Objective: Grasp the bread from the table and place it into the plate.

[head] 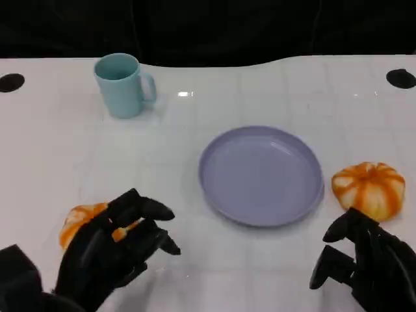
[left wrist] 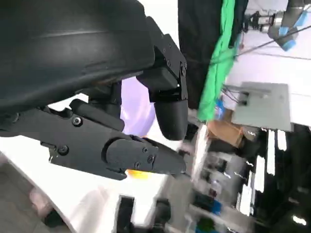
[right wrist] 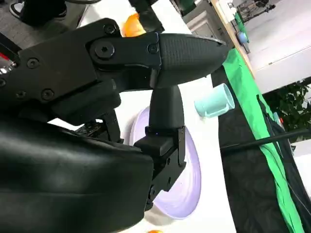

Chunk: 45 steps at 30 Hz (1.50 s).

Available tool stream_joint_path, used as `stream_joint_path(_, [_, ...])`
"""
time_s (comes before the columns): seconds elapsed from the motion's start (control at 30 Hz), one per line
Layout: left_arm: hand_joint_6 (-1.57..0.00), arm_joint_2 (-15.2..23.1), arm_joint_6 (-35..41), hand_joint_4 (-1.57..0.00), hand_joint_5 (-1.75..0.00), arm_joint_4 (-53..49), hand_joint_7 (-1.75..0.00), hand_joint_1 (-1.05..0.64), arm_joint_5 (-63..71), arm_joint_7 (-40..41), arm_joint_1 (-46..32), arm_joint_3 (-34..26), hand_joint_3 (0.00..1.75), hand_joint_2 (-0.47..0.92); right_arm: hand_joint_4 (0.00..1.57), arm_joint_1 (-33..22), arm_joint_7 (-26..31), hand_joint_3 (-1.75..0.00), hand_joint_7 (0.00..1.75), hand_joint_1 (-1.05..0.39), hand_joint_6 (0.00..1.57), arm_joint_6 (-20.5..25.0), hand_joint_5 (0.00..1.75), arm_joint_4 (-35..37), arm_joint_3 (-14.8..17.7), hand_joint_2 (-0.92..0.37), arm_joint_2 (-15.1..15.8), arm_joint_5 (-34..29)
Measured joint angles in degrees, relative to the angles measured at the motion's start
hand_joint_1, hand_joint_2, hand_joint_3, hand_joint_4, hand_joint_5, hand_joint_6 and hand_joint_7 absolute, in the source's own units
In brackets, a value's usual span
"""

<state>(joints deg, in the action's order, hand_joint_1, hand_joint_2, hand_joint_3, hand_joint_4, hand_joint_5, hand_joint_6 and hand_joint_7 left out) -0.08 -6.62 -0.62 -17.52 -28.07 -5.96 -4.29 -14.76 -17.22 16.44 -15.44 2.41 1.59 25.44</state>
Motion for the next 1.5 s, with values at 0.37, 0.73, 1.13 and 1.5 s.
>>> stream_joint_path(0.37, [-0.57,3.82,-5.00,-0.37,-0.76,2.10,-0.14,-0.61,6.86,2.96,0.10,1.11,0.04,0.92,0.63,0.00,-0.03,-0.45,1.66,-0.51,0.46,0.17,1.75,0.00,0.02,-0.92,0.00,0.29])
stream_joint_path(0.73, [-0.50,8.87,-4.73,-0.33,-0.47,8.48,-0.01,-0.62,17.15,7.40,-0.56,2.47,0.02,0.92,0.62,-0.06,-0.03,-0.45,1.65,-0.50,0.46,0.87,1.75,-0.34,0.12,-0.92,0.04,0.45])
stream_joint_path(1.13, [-0.50,9.35,-4.18,-0.35,-0.44,8.57,0.00,-0.62,17.21,8.38,-0.78,3.39,0.02,0.92,0.62,-0.08,-0.03,-0.45,1.65,-0.50,0.46,0.99,1.75,-0.51,0.16,-0.92,0.04,0.45])
stream_joint_path(1.5, [-0.44,11.47,-2.37,-0.31,-0.38,10.33,0.00,-0.63,17.70,8.40,-0.80,3.73,0.02,0.92,0.62,-0.09,0.39,-0.44,1.65,-0.51,0.47,1.18,1.75,-0.84,0.20,-0.92,0.04,0.45])
